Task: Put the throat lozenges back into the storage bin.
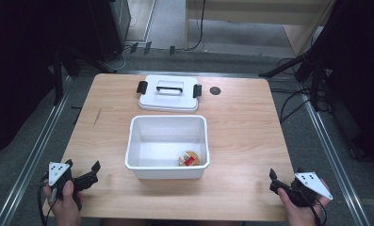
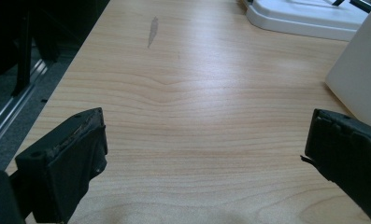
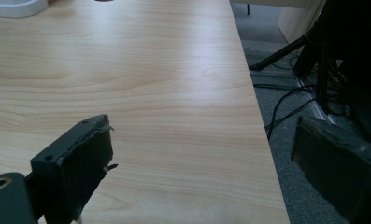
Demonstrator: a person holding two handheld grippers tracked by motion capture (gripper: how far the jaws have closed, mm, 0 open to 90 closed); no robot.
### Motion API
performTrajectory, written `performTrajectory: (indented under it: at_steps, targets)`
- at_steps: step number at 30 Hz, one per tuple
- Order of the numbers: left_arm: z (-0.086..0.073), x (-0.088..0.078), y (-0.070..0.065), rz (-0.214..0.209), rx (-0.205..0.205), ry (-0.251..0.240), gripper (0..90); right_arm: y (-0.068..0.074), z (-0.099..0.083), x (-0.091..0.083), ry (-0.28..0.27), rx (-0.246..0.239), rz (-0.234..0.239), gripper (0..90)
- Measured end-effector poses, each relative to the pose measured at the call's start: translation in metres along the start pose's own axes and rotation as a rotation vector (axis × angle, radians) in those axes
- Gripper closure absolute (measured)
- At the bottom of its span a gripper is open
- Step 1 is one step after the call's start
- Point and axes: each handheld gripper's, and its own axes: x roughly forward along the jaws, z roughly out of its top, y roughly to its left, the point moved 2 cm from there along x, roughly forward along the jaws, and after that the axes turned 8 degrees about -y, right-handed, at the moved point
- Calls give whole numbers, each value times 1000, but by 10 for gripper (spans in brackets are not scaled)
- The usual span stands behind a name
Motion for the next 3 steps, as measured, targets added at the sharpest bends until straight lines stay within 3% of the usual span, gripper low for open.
performTrajectory:
  at_steps: [3]
  targets:
    - [0,0,0,1,-2,-1,0,-2,1,-3,-3,5,-3,56]
